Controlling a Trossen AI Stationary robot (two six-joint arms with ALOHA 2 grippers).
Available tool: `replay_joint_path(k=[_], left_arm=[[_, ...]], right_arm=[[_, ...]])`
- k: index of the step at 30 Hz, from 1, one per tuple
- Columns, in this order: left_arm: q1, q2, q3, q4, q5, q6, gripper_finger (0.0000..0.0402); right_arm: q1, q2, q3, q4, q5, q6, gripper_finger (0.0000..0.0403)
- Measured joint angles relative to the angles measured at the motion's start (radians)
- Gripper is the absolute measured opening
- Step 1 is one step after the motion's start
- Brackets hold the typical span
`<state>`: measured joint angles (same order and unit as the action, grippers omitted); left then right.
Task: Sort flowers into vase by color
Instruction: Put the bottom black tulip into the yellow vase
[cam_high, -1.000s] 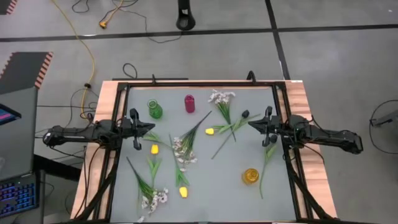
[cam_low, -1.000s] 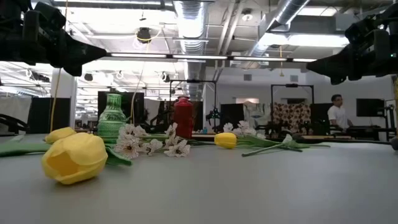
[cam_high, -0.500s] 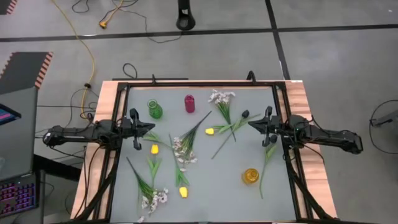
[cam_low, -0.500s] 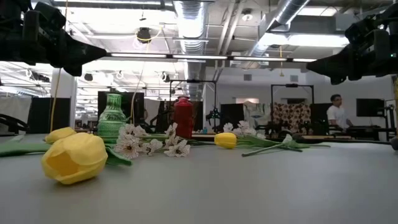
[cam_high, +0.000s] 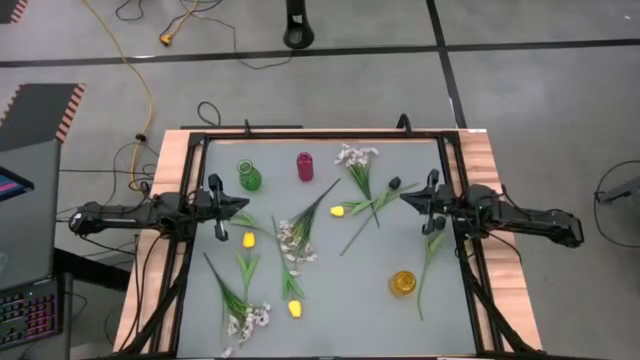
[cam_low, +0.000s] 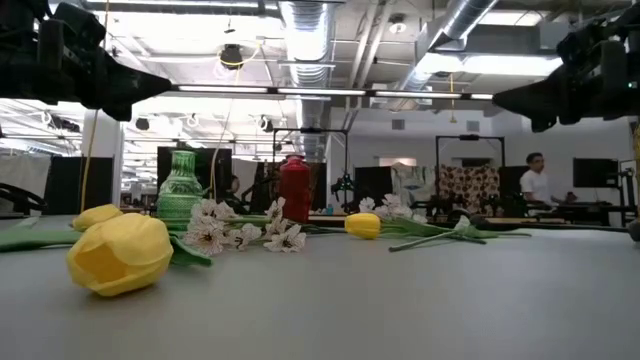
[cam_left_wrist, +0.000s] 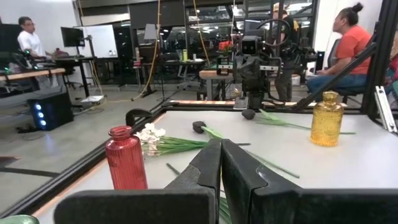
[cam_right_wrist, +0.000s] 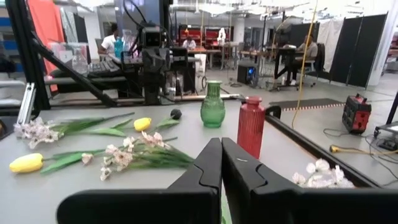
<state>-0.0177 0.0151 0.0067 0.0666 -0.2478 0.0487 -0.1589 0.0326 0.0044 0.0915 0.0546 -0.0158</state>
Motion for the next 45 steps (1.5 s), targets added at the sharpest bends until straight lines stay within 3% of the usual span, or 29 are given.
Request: replay_joint_path(k=[7,14,20,26,30,39,45], left_arm=[[0.000,0.000,0.000,0.000,0.000,-0.059,0.0000],[0.000,0.000,0.000,0.000,0.001,-0.032,0.0000],[0.000,0.000,0.000,0.001,0.001,-0.035,0.0000],[0.000,0.000,0.000,0.001,0.001,-0.022,0.0000],[0.000,0.000,0.000,0.001,0.001,-0.008,0.0000],[0.000,0.000,0.000,0.001,0.001,-0.008,0.0000],[0.000,0.000,0.000,0.001,0.002,-0.008,0.0000]], right_arm=[[0.000,0.001,0.037,0.057,0.107,0.206,0.0059],[0.000,0.010,0.154,0.004,0.148,0.289,0.0149],[0.001,0.093,0.318,-0.197,0.168,0.341,0.0211],[0.001,0.275,0.527,-0.477,0.150,0.488,0.0218],[0.002,0.424,0.641,-0.634,0.078,0.592,0.0213],[0.002,0.716,0.772,-0.904,-0.280,1.011,0.0207],[0.040,0.868,0.780,-1.077,-0.370,1.208,0.0207]])
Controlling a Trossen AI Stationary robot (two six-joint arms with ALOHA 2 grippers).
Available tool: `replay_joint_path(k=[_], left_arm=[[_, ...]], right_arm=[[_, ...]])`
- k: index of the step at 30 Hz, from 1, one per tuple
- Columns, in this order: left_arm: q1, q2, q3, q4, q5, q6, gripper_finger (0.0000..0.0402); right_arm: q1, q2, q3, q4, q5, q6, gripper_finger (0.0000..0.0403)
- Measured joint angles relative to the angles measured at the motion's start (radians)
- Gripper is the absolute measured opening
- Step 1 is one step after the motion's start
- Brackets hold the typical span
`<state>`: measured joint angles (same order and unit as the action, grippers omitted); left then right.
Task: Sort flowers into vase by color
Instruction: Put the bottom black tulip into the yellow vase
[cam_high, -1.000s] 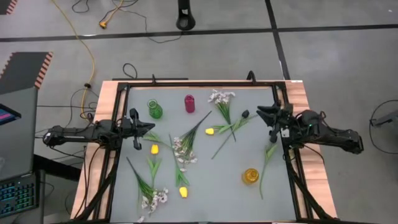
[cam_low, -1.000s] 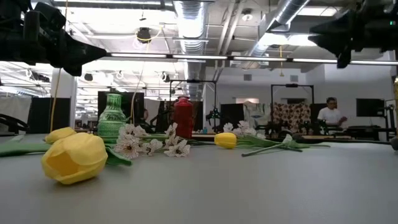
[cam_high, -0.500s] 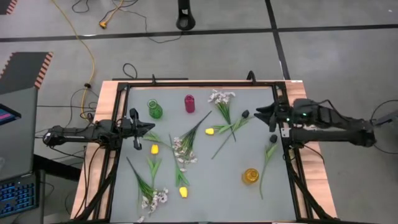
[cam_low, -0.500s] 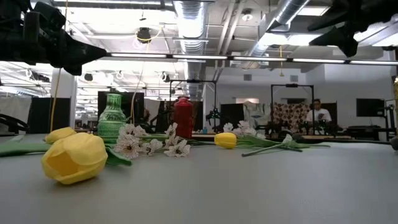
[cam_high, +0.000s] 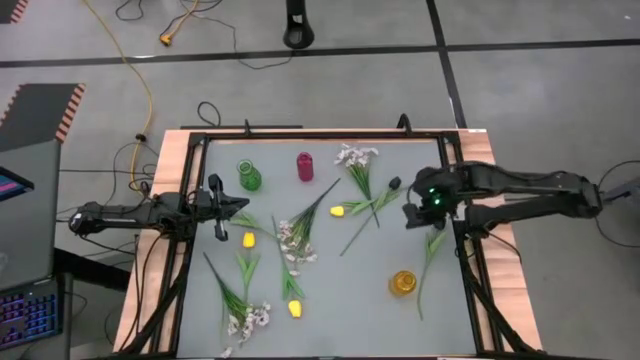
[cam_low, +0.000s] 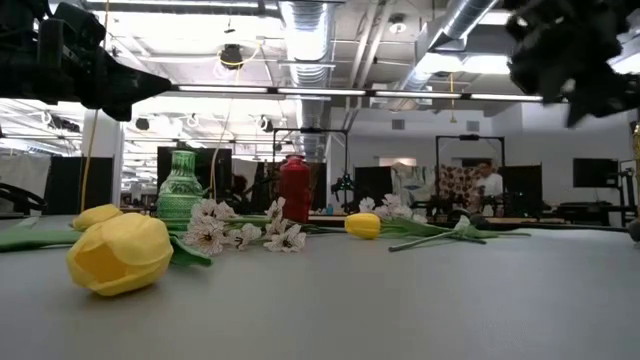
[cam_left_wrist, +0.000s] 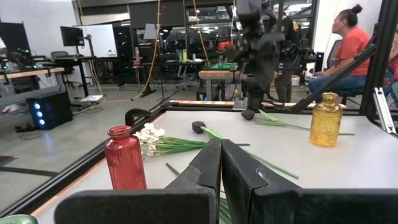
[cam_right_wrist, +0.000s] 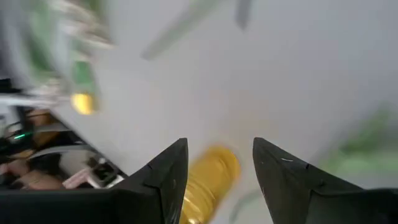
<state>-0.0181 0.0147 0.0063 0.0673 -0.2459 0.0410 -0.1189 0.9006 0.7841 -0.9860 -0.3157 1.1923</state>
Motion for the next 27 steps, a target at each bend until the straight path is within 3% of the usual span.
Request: replay_joint_path(k=[9,13,27], left_arm=[[0.000,0.000,0.000,0.000,0.000,0.000,0.0000],[0.000,0.000,0.000,0.000,0.000,0.000,0.0000],[0.000,0.000,0.000,-0.001,0.001,0.000,0.0000]], right_arm=[[0.096,0.199,0.000,-0.181,0.005,0.226,0.0207],[0.140,0.297,0.000,-0.225,0.055,0.280,0.0207],[0.228,0.610,0.000,-0.231,0.083,0.258,0.0207]])
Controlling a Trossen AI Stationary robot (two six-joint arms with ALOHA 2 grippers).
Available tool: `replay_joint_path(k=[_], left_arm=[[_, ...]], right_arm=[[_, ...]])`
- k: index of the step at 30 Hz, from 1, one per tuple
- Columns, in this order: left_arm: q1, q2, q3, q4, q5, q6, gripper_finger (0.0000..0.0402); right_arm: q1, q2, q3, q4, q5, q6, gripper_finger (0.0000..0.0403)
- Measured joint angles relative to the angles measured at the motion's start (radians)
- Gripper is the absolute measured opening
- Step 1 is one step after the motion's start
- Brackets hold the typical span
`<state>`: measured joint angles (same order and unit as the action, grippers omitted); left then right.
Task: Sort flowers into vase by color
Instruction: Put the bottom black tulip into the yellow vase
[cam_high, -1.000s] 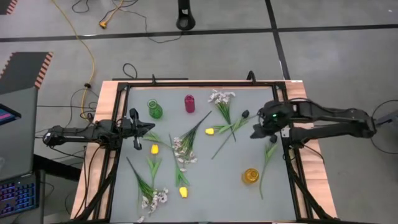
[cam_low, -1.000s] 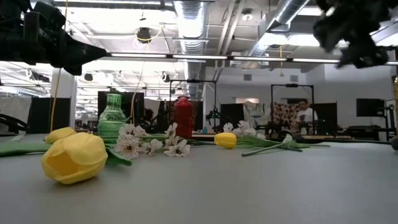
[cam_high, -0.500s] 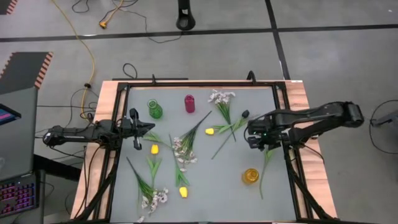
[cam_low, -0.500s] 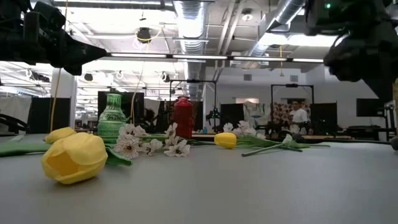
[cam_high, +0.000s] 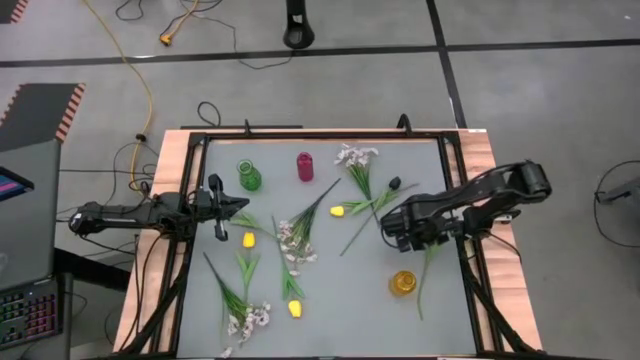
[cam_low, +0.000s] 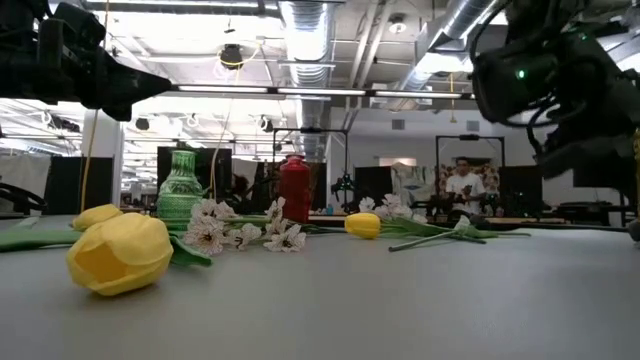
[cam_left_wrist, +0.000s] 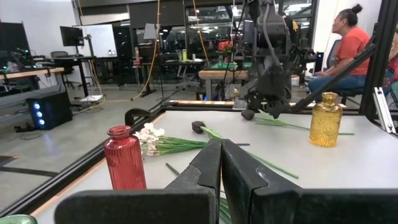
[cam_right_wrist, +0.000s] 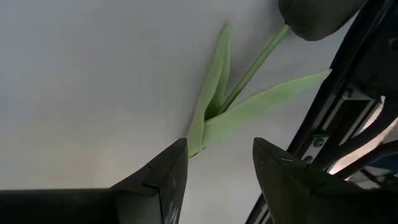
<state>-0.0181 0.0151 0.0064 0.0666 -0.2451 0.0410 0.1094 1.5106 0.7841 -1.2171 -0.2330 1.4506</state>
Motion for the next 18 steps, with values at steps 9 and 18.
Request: replay_joint_path(k=[9,18], left_arm=[[0.000,0.000,0.000,0.000,0.000,0.000,0.0000],[0.000,0.000,0.000,0.000,-0.001,0.000,0.0000]], right_arm=[[0.030,0.112,-0.003,0.022,-0.001,-0.020,0.0207],[0.034,0.202,-0.002,0.088,-0.022,-0.137,0.0203]])
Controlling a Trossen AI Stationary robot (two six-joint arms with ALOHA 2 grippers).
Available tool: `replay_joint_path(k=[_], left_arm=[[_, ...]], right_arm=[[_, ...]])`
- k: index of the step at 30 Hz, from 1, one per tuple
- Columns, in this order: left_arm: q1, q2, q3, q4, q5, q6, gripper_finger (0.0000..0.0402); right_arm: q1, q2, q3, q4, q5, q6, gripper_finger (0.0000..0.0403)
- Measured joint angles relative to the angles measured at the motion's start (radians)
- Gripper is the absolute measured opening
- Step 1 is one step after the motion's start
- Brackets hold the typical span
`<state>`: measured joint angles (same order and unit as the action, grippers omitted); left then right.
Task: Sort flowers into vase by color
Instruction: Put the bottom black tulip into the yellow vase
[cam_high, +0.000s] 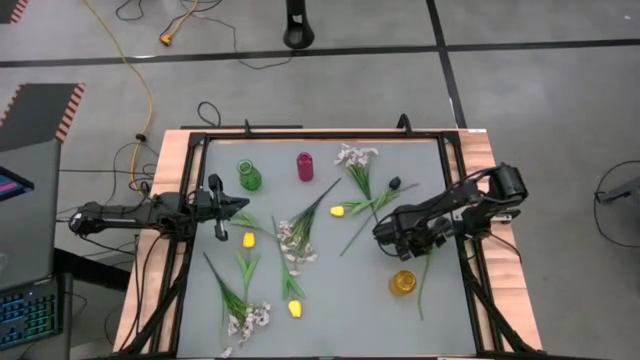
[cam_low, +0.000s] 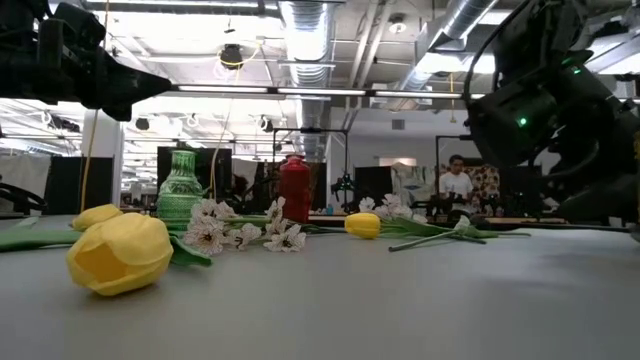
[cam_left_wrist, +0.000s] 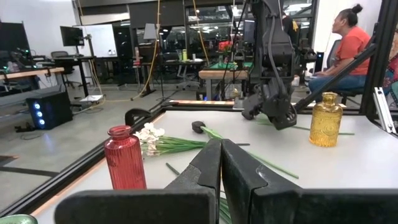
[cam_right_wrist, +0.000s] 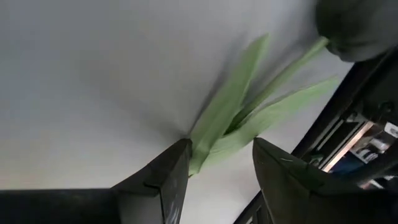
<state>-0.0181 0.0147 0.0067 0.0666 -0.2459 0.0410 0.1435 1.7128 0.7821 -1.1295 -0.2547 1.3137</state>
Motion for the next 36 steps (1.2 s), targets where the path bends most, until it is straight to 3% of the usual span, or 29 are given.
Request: replay_joint_path(k=[8,25,36], left_arm=[[0.000,0.000,0.000,0.000,0.000,0.000,0.0000],[0.000,0.000,0.000,0.000,0.000,0.000,0.0000],[0.000,0.000,0.000,0.000,0.000,0.000,0.0000]], right_arm=[[-0.001,0.020,-0.002,0.031,-0.060,-0.077,0.0154],[0.001,0.001,-0.002,0.046,-0.056,-0.085,0.0024],[0.000,0.001,0.079,-0.071,0.046,-0.132,0.0027]])
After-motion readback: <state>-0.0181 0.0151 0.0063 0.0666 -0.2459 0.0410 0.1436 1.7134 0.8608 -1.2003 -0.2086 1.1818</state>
